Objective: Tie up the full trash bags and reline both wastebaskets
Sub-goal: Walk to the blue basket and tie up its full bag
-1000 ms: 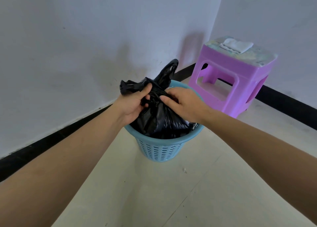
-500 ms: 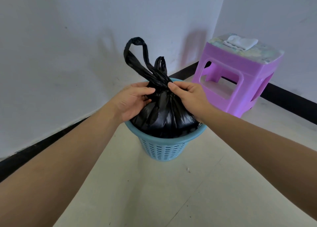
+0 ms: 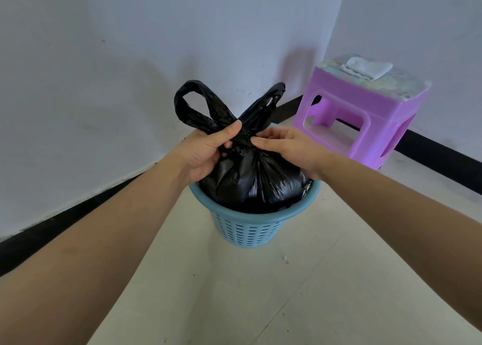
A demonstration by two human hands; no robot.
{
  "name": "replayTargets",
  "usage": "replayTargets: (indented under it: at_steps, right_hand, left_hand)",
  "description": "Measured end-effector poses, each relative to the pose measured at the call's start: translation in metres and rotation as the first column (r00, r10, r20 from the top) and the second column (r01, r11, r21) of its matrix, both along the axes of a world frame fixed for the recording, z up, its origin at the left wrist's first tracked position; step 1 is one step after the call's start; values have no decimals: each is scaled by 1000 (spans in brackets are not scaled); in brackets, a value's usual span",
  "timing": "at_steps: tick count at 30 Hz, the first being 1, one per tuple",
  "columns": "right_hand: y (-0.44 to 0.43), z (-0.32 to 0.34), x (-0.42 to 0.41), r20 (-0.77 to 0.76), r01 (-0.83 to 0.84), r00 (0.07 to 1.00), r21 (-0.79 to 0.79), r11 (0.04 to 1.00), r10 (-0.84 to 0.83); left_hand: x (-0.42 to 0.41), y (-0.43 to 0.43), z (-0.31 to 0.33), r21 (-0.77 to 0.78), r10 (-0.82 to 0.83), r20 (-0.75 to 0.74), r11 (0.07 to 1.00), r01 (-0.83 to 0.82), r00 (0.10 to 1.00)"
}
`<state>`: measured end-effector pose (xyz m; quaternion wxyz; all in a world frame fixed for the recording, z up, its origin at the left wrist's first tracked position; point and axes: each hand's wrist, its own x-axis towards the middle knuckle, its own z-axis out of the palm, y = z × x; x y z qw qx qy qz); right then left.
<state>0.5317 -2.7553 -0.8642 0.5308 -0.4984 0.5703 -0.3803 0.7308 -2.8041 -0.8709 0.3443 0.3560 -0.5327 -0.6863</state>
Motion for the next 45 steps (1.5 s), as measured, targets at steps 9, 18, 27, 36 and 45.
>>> replayTargets:
  at_steps: [9, 18, 27, 36, 45]
  right_hand:
    - [-15, 29, 17, 237, 357, 921, -191, 914, -310]
    - [-14, 26, 26, 685, 437, 653, 6, 899, -322]
    - [-1, 50, 31, 510, 347, 835, -200, 916, -205]
    - [18, 50, 21, 422, 124, 892, 108, 986, -159]
    - [11, 50, 3, -286, 31, 957, -42, 999, -41]
  left_hand:
    - [-3, 5, 6, 43, -53, 31, 998, 52, 998]
    - [-3, 10, 14, 150, 0, -312, 987, 49, 950]
    - [1, 4, 7, 134, 12, -250, 991, 23, 968]
    - [5, -8, 11, 206, 249, -308, 960, -191, 918]
    - [17, -3, 17, -44, 109, -134, 992, -115, 985]
